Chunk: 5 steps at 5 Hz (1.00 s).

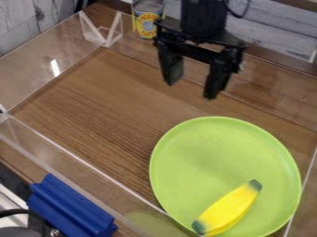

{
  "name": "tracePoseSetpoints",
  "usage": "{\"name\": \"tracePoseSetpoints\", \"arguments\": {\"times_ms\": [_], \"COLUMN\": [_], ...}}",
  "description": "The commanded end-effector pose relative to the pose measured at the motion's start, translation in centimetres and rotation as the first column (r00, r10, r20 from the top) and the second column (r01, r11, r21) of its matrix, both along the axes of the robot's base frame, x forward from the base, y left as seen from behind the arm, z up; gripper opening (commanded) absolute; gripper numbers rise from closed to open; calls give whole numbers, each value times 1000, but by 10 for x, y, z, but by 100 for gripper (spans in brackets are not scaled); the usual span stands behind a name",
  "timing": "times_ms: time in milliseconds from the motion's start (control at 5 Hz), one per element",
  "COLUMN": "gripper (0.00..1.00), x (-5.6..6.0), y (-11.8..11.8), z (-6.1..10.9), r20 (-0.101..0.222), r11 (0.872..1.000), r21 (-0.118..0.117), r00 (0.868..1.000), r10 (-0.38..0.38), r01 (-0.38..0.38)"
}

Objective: Put the banana in the green plate

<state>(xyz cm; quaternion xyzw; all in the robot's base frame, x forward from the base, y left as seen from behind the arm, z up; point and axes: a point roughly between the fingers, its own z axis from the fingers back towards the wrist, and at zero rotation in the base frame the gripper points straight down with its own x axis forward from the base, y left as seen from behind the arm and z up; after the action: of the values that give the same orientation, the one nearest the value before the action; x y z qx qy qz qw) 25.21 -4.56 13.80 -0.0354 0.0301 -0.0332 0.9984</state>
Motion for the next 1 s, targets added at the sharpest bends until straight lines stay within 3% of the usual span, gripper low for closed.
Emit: {"name": "tracePoseSetpoints", "arguments": {"times_ms": [0, 200, 400, 800], "gripper": [100, 100, 100, 100], "x": [-20, -40, -52, -67], "y": [-23, -47, -71, -105], "z": [11, 9, 2, -24], "r20": [61, 81, 98, 126], "r11": [1000, 999, 998, 995], "r21": [-5, -1, 2, -2], "r00": [998, 996, 993, 987], "r10": [-16, -41, -65, -99], "r01": [16, 41, 65, 100]}}
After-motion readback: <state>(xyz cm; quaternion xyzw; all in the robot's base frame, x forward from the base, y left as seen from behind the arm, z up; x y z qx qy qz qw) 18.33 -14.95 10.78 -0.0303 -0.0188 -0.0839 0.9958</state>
